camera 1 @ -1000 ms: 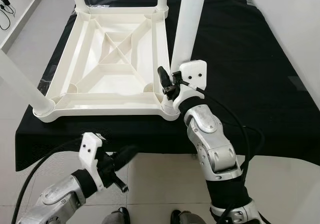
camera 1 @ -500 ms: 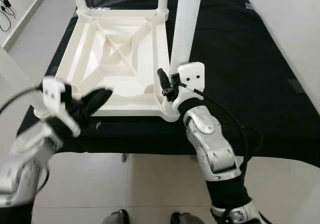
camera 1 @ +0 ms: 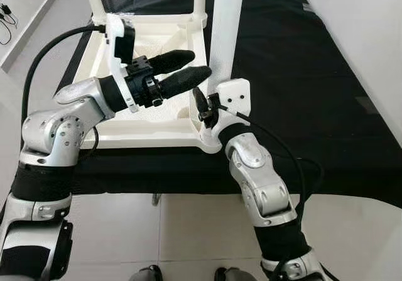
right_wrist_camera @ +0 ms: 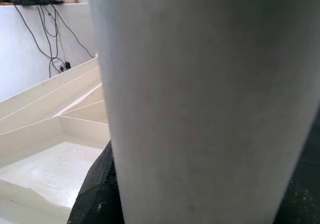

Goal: Building children table

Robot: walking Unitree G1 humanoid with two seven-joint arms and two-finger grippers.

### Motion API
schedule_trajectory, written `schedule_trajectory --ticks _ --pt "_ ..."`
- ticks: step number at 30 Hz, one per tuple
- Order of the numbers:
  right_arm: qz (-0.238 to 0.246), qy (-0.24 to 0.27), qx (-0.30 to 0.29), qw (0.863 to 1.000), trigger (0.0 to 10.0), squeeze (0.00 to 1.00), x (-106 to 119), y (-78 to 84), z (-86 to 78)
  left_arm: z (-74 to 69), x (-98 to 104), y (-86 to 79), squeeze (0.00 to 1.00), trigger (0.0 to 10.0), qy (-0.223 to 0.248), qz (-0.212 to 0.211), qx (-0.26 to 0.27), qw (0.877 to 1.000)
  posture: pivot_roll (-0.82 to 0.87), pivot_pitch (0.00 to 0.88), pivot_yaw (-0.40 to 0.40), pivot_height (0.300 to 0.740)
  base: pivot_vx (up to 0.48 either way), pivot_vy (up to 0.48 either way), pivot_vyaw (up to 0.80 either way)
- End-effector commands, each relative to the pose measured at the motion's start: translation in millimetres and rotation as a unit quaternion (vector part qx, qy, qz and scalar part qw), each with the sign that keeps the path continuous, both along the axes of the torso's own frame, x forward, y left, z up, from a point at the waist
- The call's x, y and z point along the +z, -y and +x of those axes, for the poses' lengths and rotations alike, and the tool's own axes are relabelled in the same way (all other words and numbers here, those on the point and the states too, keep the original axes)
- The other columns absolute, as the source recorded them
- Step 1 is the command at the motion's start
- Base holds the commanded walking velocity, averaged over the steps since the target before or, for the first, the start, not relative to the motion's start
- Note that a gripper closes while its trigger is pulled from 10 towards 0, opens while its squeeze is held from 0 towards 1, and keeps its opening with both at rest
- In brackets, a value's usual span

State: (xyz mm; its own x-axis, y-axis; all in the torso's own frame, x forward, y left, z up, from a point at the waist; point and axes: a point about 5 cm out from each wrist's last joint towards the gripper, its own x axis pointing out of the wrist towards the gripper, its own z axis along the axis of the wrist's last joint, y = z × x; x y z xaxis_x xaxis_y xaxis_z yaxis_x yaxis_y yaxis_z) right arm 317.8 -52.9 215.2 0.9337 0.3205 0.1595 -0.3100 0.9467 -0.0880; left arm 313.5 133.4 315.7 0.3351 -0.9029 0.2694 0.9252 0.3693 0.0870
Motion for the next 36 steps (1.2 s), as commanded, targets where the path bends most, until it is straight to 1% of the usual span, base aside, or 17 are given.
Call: schedule_trajectory --ticks 1,2,3,8,9,10,11,12,15,18,19,25,32,33,34,35,36 --pt "-0.025 -0.111 0.007 0.993 10.0 0.0 -49 -4.6 -0.7 12.7 17 13.7 1.0 10.0 0.001 0.014 -0.047 0.999 0.05 0.189 0.005 0.74 0.0 0.0 0.0" --pt "-0.024 -0.111 0.007 0.994 10.0 0.0 -49 -5.0 -0.7 15.8 22 17.4 1.0 10.0 0.001 0.016 -0.058 0.998 0.05 0.189 0.005 0.74 0.0 0.0 0.0" --pt "-0.02 -0.109 0.011 0.994 10.0 0.0 -48 -8.8 -1.8 28.3 38 29.4 1.0 10.0 0.019 0.042 -0.063 0.997 0.05 0.189 0.014 0.74 0.0 0.0 0.0" --pt "-0.018 -0.109 0.015 0.994 10.0 0.0 -48 -11.8 -3.0 35.5 48 38.4 1.0 10.0 0.036 0.065 -0.065 0.995 0.05 0.19 0.017 0.74 0.0 0.0 0.0" --pt "-0.017 -0.109 0.018 0.994 10.0 0.0 -48 -13.6 -3.8 36.6 54 45.2 0.06 10.0 0.046 0.076 -0.078 0.993 0.05 0.192 0.02 0.74 0.0 0.0 0.0" --pt "-0.017 -0.109 0.018 0.994 10.0 0.0 -48 -13.6 -3.8 36.6 54 45.2 0.06 10.0 0.046 0.076 -0.078 0.993 0.05 0.192 0.02 0.74 0.0 0.0 0.0" --pt "-0.016 -0.11 0.019 0.994 10.0 0.0 -49 -14.6 -4.1 35.7 59 50.9 0.0 10.0 0.053 0.082 -0.09 0.991 0.05 0.192 0.022 0.74 0.0 0.0 0.0" --pt "-0.016 -0.11 0.021 0.994 10.0 0.0 -49 -16.1 -4.4 33.8 67 60.2 0.0 10.0 0.066 0.091 -0.107 0.988 0.05 0.193 0.024 0.74 0.0 0.0 0.0" --pt "-0.015 -0.109 0.021 0.994 10.0 0.0 -48 -16.9 -4.2 33.0 71 66.1 0.0 10.0 0.073 0.095 -0.116 0.986 0.05 0.192 0.025 0.74 0.0 0.0 0.0" --pt "-0.013 -0.108 0.021 0.994 10.0 0.0 -47 -18.2 -3.4 35.3 77 74.3 0.0 10.0 0.089 0.112 -0.128 0.981 0.05 0.192 0.027 0.74 0.0 0.0 0.0" --pt "-0.013 -0.108 0.021 0.994 10.0 0.0 -47 -18.4 -3.2 35.6 79 76.4 0.0 0.0 0.094 0.116 -0.13 0.98 0.05 0.191 0.028 0.74 0.0 0.0 0.0" --pt "-0.013 -0.107 0.019 0.994 10.0 0.0 -48 -16.9 -1.9 33.7 81 83.0 0.0 0.0 0.112 0.127 -0.142 0.975 0.06 0.188 0.028 0.74 0.0 0.0 0.0" --pt "-0.015 -0.102 0.019 0.994 10.0 0.0 -46 -14.4 0.5 31.4 79 86.4 0.0 0.0 0.114 0.131 -0.153 0.973 0.05 0.185 0.025 0.74 0.0 0.0 0.0" --pt "-0.019 -0.091 0.037 0.995 10.0 0.07 -43 -13.1 2.5 31.8 78 88.1 0.0 0.0 0.116 0.132 -0.157 0.972 0.06 0.182 0.024 0.74 0.0 0.0 0.0" --pt "-0.019 -0.091 0.037 0.995 10.0 0.07 -43 -13.1 2.5 31.8 78 88.1 0.0 0.0 0.116 0.132 -0.157 0.972 0.06 0.182 0.024 0.74 0.0 0.0 0.0" --pt "-0.014 -0.067 0.048 0.996 10.0 1.0 -33 -7.1 8.7 31.9 78 88.6 0.0 0.0 0.116 0.131 -0.16 0.971 0.05 0.183 0.023 0.74 0.0 0.0 0.0" --pt "-0.014 -0.067 0.048 0.996 10.0 1.0 -33 -7.1 8.7 31.9 78 88.6 0.0 0.0 0.116 0.131 -0.16 0.971 0.05 0.183 0.023 0.74 0.0 0.0 0.0"
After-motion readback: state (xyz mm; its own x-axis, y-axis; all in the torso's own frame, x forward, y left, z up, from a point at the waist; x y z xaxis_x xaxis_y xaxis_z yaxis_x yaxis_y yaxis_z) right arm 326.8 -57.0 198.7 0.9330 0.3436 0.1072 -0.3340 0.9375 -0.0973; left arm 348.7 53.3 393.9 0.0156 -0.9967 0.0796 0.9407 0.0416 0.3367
